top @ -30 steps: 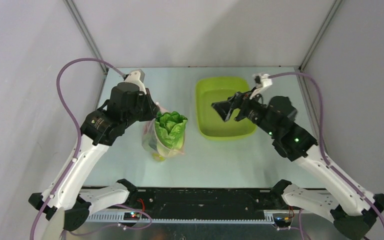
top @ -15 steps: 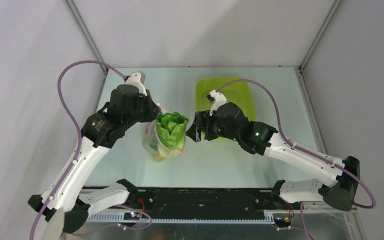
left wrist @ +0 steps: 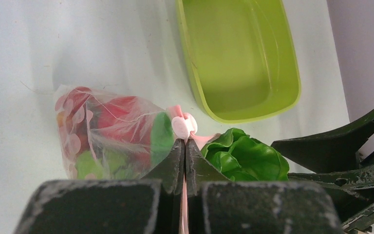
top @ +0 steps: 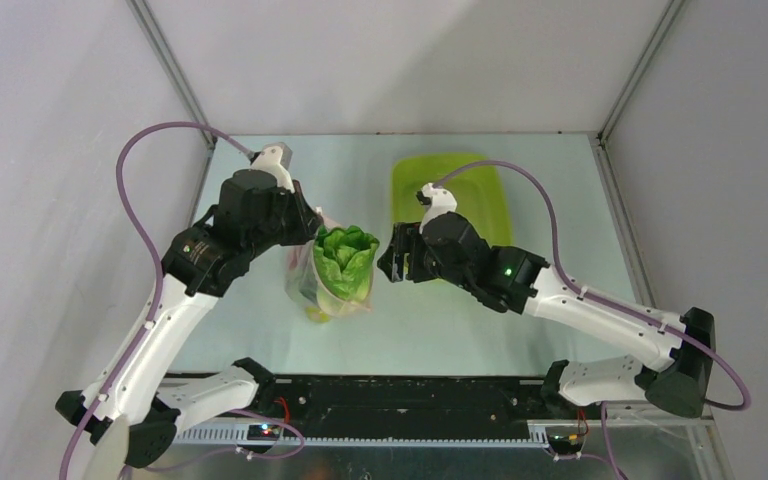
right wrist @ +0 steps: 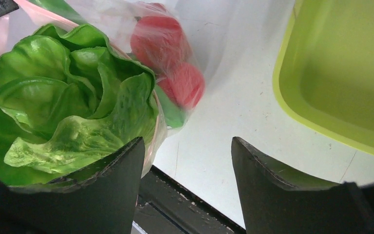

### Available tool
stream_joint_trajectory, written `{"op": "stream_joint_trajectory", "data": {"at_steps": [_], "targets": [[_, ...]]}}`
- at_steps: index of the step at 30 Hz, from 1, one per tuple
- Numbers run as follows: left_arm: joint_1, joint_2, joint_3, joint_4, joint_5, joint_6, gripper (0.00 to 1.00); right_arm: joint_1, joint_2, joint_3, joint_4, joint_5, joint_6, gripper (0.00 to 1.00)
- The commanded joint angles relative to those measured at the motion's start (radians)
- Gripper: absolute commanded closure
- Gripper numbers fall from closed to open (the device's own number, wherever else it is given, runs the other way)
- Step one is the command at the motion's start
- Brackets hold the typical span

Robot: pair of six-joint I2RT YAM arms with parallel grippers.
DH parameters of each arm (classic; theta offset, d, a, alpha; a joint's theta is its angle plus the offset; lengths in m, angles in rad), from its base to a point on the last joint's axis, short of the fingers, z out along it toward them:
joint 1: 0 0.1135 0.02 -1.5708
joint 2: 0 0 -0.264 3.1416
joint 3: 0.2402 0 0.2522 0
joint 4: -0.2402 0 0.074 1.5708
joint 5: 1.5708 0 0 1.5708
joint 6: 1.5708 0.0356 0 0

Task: Place the food in the zip-top bag and seal the zipper
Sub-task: Adjust the fake vegetable in the zipper food storage bag.

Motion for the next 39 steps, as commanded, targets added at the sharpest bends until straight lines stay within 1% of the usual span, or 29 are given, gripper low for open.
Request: {"op": "stream_joint_trajectory", "data": {"at_steps": [1,8,15,17,23,25,26,29,30,31,33,34,35,39], "targets": [[0.004,-0.022,0.0,0.067,0.018,0.01,1.0,0.016,0.025,0.039,0.017,0.043,0.026,0.31],[0.003,-0.02,-0.003,0.067,0.023,0.01,1.0,0.02,0.066,0.039,0.094,-0.012,0.035,0.32],[0.004,-0.014,-0.004,0.068,0.03,0.008,1.0,0.027,0.106,0.039,0.1,-0.022,0.042,0.34],[0.004,-0.017,-0.002,0.068,0.028,0.008,1.0,0.028,0.123,0.039,0.097,-0.016,0.048,0.35],[0.005,-0.02,-0.002,0.068,0.022,0.009,1.0,0.028,0.161,0.04,0.076,-0.002,0.072,0.44],[0.005,-0.021,-0.002,0.067,0.021,0.009,1.0,0.029,0.17,0.039,0.066,0.004,0.08,0.49],[0.005,-0.021,-0.002,0.067,0.021,0.008,1.0,0.028,0.173,0.039,0.064,0.005,0.084,0.54],[0.006,-0.022,-0.002,0.066,0.018,0.008,1.0,0.029,0.182,0.04,0.064,0.014,0.09,0.63],[0.005,-0.023,-0.002,0.064,0.015,0.008,1.0,0.03,0.181,0.04,0.067,0.016,0.086,0.7],[0.005,-0.026,0.0,0.061,0.012,0.009,1.0,0.03,0.173,0.039,0.071,0.029,0.084,0.79],[0.005,-0.03,0.004,0.058,-0.001,0.011,1.0,0.029,0.15,0.04,0.082,0.056,0.053,0.89],[0.006,-0.036,0.006,0.056,-0.012,0.011,1.0,0.029,0.139,0.041,0.085,0.068,0.028,0.99],[0.007,-0.038,0.009,0.051,-0.019,0.012,1.0,0.03,0.118,0.045,0.084,0.098,0.014,1.0],[0.009,-0.059,0.017,0.037,-0.078,0.013,1.0,0.038,0.075,0.104,0.051,0.168,-0.1,1.0]]}}
